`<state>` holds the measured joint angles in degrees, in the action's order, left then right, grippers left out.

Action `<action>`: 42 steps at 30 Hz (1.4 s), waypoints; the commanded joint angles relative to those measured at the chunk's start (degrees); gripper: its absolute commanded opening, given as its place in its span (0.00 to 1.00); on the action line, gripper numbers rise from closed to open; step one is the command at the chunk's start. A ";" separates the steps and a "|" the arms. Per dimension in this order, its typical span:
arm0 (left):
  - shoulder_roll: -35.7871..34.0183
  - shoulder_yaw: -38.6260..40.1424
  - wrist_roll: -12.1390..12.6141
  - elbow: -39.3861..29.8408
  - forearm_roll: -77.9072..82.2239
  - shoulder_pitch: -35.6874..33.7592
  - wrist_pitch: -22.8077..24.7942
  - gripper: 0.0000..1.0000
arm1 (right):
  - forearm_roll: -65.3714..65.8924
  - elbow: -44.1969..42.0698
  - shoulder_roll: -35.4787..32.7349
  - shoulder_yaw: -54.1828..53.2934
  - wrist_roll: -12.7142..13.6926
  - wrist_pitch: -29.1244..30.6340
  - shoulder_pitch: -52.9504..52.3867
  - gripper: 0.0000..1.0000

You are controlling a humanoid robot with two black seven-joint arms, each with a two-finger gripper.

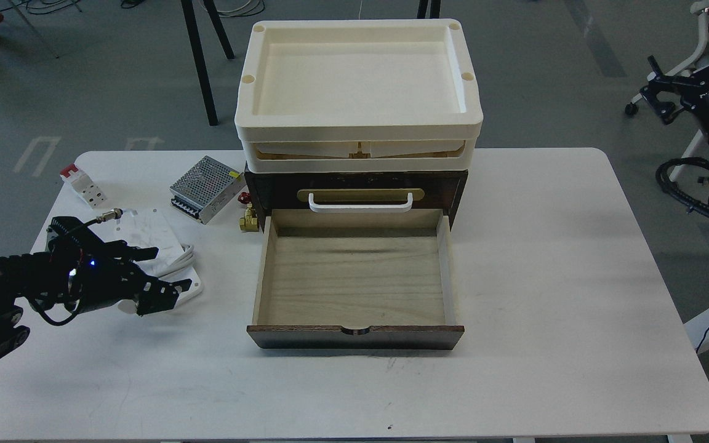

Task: Put charging cable into cabinet
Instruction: 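Reach the left gripper to the white charging cable and grasp it, then lift the white charging cable and carry it toward the open drawer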

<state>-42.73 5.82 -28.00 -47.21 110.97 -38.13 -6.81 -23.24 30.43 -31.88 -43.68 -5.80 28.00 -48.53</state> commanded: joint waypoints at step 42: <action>-30.02 1.29 0.00 -35.46 -8.48 -4.14 -7.52 0.00 | 0.12 -0.46 -1.43 -1.50 -0.09 0.00 2.12 1.00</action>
<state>-64.66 5.50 -27.98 -69.30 106.19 -41.71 -15.38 -23.22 30.06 -33.26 -45.27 -5.89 28.00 -46.50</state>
